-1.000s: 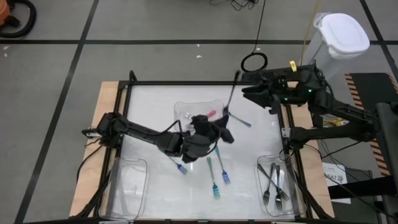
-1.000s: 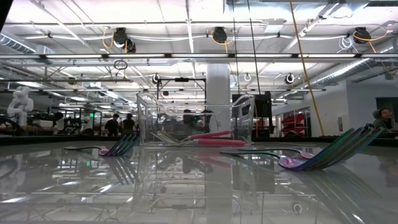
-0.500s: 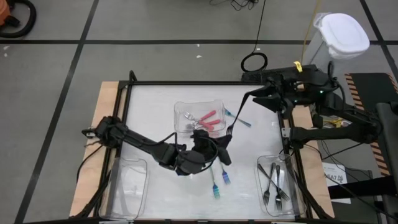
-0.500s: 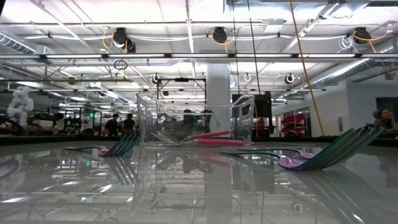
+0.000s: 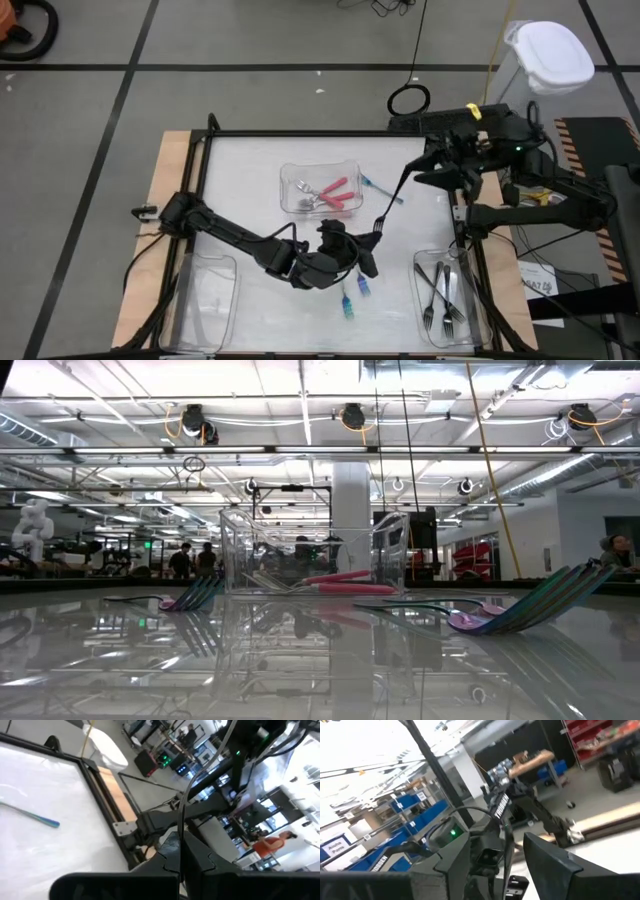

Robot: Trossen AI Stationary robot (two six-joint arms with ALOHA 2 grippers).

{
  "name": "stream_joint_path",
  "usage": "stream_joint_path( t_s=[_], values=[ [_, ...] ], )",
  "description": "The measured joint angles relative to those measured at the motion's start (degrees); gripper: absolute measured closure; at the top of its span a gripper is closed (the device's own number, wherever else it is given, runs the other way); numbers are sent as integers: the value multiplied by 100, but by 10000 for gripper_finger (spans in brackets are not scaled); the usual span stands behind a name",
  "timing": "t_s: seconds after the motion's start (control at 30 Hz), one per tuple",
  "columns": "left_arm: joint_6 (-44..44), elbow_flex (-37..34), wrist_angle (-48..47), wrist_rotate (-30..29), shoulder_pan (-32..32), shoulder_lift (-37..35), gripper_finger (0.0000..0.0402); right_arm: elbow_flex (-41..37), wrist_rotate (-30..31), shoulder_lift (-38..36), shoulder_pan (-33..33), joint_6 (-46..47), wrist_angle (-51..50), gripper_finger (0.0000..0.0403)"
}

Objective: Sort silverware by color (type)
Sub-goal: Put the black fork into the right transparent bin

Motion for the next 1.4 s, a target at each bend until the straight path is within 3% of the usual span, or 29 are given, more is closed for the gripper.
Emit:
stream_joint_path(
  t_s=[0.2,0.83,1.03,1.17,1.4],
  values=[
    [-59,-3,102,-35,-22,146,402,0,6,3,0,71,-311,239],
    [-17,-4,299,145,-7,197,402,0,-287,6,0,68,-465,389],
    [-39,-4,285,157,-9,197,398,0,-267,25,-2,100,-580,394],
    [223,-4,308,9,-15,197,366,0,-198,36,-7,197,-633,398],
    [413,-4,344,-336,-11,195,250,0,-231,3,-7,416,-652,399]
  ],
)
